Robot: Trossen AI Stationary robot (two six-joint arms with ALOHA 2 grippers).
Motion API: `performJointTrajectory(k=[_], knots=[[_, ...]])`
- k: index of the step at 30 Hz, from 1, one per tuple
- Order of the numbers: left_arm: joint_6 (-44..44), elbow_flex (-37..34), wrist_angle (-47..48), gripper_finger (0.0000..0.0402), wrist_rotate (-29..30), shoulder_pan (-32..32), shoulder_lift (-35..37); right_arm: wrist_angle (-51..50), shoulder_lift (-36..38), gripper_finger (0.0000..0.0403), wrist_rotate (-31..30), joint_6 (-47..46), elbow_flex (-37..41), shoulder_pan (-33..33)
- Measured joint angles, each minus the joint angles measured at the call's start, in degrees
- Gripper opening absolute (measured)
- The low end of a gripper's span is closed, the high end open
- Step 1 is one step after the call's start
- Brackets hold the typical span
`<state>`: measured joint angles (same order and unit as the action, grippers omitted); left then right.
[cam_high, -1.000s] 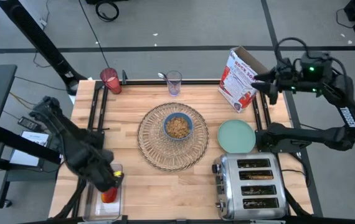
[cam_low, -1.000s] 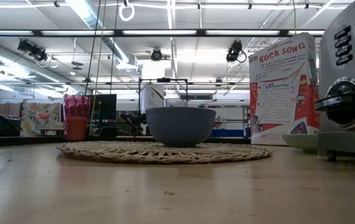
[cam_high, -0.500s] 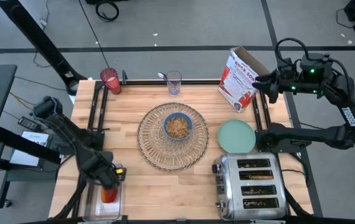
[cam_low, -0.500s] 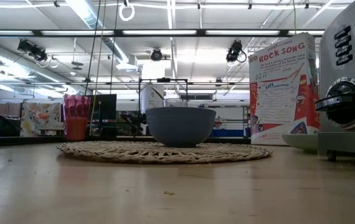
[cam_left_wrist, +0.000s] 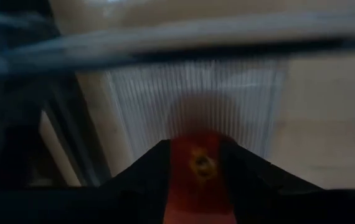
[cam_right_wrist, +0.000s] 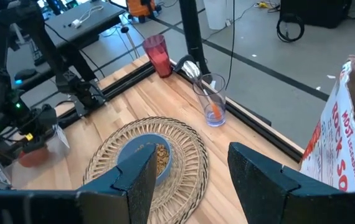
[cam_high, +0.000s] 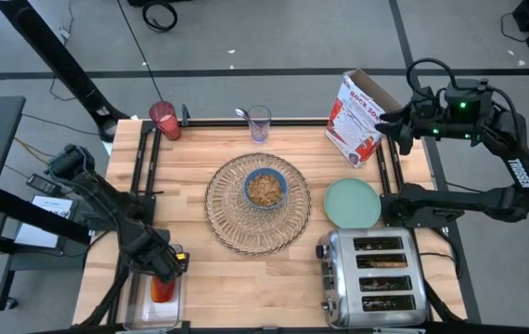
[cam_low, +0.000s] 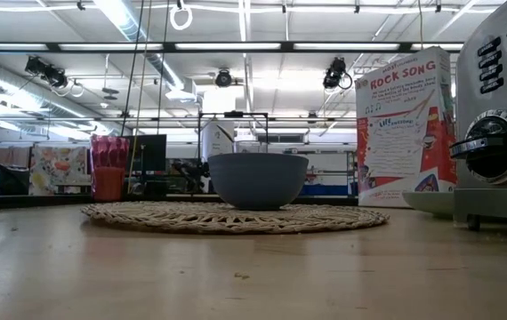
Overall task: Arrange a breakfast setting
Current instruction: Put the red apple on the brown table mat
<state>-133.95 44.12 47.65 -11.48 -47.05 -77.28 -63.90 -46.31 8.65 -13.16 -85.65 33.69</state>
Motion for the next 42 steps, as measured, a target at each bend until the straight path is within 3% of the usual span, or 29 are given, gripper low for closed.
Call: performJointTrajectory(k=[5,15,24,34,37,42], knots=[[-0.1,0.0,-1.7,0.0113,0.0,0.0,0.0,0.8,-0.8,0.0203,0.0,1.5,0.0,0.0],[0.5,-0.5,-2.0,0.0017,-0.3,0.3,0.0,4.5,-1.3,0.0203,1.4,2.9,0.0,0.0],[2.4,0.2,-3.0,0.0025,-1.0,0.3,7.1,5.4,-1.3,0.0203,1.5,4.1,0.0,0.0],[14.2,12.5,9.2,0.0021,-0.4,0.3,18.8,5.1,-1.3,0.0203,1.5,4.2,0.0,0.0],[16.4,16.6,12.2,0.0021,5.6,0.4,20.9,5.1,-1.3,0.0203,1.5,3.9,0.0,0.0],[23.6,19.4,14.7,0.0021,24.8,4.7,22.3,5.1,-1.7,0.0203,1.9,2.9,0.0,0.0]])
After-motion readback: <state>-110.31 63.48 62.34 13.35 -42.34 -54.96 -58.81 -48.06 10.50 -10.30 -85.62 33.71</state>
